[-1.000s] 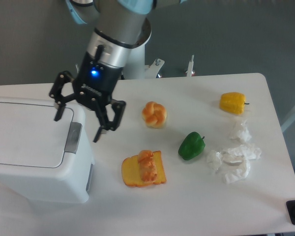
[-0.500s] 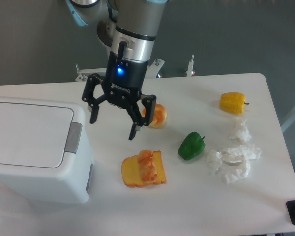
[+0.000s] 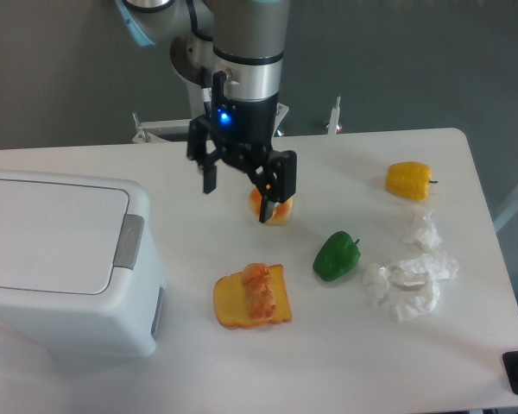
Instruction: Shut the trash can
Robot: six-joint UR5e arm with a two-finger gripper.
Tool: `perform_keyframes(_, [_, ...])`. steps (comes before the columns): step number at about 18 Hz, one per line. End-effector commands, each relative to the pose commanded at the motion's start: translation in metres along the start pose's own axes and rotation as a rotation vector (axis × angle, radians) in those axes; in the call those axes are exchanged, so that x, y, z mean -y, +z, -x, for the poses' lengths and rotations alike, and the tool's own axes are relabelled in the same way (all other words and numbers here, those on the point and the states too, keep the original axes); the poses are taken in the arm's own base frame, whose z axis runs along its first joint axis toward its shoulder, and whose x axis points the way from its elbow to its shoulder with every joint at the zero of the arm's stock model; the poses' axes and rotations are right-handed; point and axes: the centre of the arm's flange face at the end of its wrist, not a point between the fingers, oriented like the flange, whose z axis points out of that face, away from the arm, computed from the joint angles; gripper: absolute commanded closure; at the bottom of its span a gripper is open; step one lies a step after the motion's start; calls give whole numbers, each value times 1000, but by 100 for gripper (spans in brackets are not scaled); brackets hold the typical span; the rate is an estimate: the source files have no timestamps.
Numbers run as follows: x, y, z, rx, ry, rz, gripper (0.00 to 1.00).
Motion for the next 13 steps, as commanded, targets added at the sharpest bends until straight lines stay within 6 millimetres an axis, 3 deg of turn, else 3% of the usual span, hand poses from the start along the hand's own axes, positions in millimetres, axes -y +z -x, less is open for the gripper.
perform_keyframes(10, [-66, -2, 31, 17, 44, 35, 0])
perform_keyframes(13, [-90, -10, 24, 24, 40, 43, 0])
